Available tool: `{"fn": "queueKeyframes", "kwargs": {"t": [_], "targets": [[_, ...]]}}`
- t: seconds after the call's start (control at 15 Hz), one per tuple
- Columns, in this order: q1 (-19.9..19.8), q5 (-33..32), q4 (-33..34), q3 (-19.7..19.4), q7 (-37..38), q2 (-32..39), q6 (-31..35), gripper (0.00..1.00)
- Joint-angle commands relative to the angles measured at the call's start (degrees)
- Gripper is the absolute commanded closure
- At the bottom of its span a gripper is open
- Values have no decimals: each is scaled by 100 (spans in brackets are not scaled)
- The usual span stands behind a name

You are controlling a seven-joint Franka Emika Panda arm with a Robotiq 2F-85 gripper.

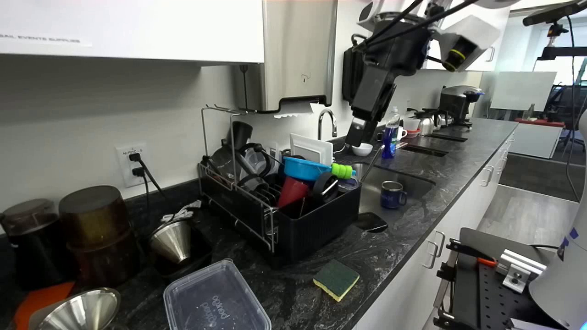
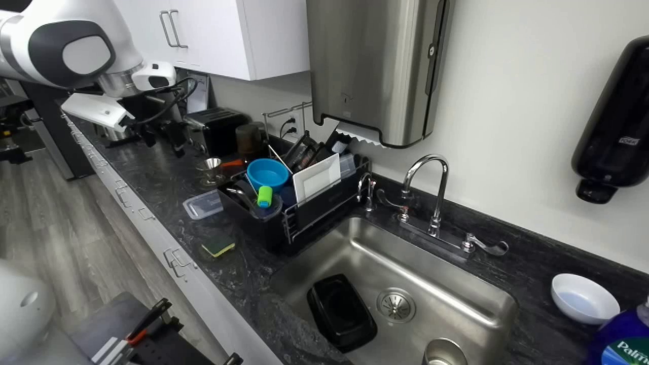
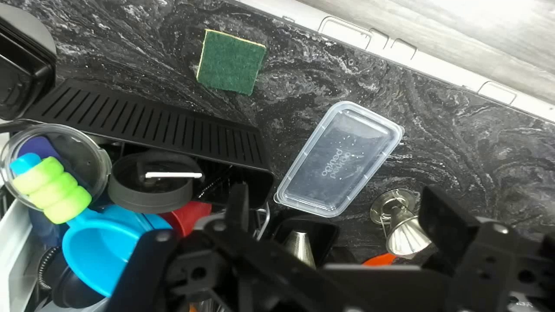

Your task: Remove the knife from the dish rack and put it in the sink

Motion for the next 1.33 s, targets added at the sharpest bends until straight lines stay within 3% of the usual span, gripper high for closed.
{"fn": "queueKeyframes", "kwargs": {"t": [0.0, 0.67, 1.27], "targets": [[-16, -61, 33, -2, 47, 32, -38, 0], [-460, -837, 591, -238, -169, 1184, 53, 0], [-997, -1663, 2098, -523, -88, 2675, -441, 0]]}}
